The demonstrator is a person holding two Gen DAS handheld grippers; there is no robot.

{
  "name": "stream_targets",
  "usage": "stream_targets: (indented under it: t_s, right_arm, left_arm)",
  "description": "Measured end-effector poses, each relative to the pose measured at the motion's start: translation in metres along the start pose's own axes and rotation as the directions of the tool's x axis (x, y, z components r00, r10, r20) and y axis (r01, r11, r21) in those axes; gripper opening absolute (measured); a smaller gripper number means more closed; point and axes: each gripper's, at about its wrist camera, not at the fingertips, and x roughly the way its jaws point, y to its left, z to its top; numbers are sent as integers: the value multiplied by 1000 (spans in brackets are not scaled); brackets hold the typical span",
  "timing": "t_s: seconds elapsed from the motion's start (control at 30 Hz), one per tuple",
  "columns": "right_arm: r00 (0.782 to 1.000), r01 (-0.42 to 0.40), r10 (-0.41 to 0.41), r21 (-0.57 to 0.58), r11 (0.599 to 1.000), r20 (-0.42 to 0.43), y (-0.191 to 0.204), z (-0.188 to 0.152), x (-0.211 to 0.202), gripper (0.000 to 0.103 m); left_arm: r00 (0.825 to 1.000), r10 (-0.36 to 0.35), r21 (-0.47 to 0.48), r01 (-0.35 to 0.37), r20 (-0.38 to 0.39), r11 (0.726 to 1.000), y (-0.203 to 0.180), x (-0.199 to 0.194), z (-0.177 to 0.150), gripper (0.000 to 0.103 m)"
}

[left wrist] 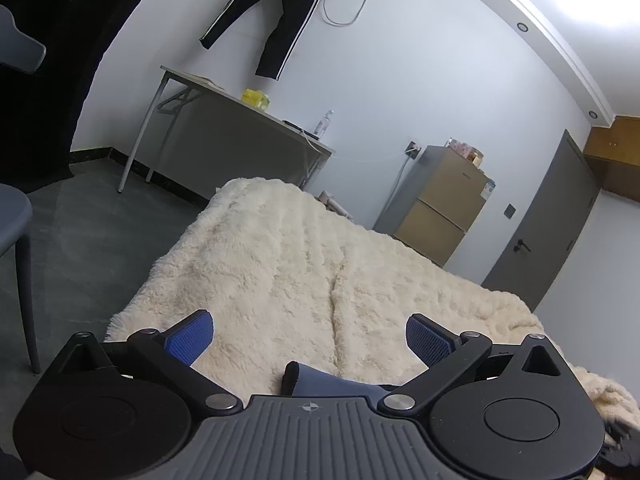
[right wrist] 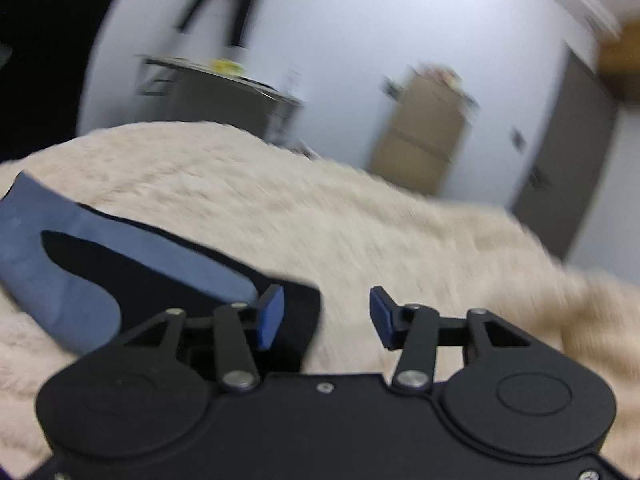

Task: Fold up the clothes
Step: 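Open the right gripper to drop the waistband onto the blanket, then move the open right gripper over the folded black pants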

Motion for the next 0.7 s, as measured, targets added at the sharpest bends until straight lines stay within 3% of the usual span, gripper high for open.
stream_targets:
  t_s: [0.1,0.2,0.3,0.4,0.43,0.53,0.7]
  right_arm:
    - [997,-31,36,78,996,-69,1,-19,10,48]
    - [995,-42,47,62,997,-86,13,-24,20,52]
    - [993,11,-9,13,1000,-121,27,-20,44,52]
    - [983,85,-83,3,996,-162,15,-27,51,55]
    - [981,95,-90,21,995,-173,8,-32,50,67]
    - [982,102,-80,123,987,-173,-13,-42,39,81]
    - [990,33,18,346,938,-143,-48,-39,25,85]
  left_arm:
    - [1000,-2,9,2,-11,1000,-1,0,-1,102]
    - [1000,0,27,0,-15,1000,-4,0,-2,102]
    - [1000,-1,32,2,-17,999,-6,-1,-3,102]
    - [999,3,51,-1,-36,999,-8,3,-4,102]
    - [999,4,58,-2,-41,998,-10,3,-4,102]
    - [999,-3,61,5,-45,998,-10,4,-5,102]
    - [999,-7,43,9,-48,999,-6,5,-4,102]
